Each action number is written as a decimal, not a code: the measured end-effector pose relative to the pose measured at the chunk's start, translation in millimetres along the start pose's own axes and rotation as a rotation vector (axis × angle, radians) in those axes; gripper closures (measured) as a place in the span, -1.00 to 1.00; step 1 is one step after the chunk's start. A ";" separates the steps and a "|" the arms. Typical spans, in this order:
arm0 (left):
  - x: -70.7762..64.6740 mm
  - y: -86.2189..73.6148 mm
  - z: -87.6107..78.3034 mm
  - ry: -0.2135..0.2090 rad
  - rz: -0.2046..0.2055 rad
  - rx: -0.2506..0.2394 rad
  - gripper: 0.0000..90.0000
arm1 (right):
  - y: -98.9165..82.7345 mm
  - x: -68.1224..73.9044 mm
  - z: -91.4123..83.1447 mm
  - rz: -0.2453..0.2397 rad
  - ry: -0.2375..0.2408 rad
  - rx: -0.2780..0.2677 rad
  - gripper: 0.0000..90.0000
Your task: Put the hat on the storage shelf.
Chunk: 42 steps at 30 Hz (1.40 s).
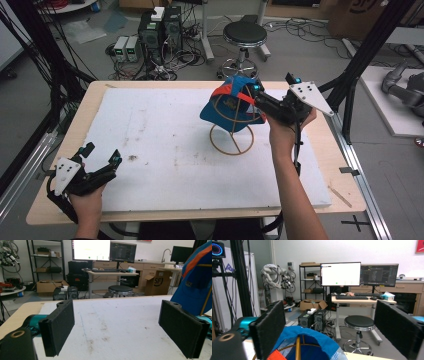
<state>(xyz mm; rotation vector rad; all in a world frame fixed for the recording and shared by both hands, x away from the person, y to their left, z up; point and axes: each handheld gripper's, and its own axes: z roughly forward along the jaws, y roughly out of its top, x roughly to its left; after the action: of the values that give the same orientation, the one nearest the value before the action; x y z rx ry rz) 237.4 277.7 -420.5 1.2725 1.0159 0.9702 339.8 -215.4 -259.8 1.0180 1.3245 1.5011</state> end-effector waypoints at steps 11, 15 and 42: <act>1.0 2.2 -0.4 0.000 -0.006 -0.019 -0.70 | 3.7 -30.0 -25.7 -0.006 -0.014 0.003 -0.93; 0.0 2.5 0.3 -0.003 -0.006 -0.020 -0.70 | 2.6 -49.8 -43.2 -0.005 -0.031 -0.002 -0.93; 6.0 10.2 -3.8 0.030 -0.019 -0.059 -0.70 | -59.4 -108.8 -134.2 0.049 -0.043 0.033 -0.93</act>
<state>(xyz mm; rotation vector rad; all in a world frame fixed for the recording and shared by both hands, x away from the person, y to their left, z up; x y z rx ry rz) 235.3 285.1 -410.7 1.2003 1.0137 1.0006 248.8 -354.4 -335.9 1.1047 1.3064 1.4895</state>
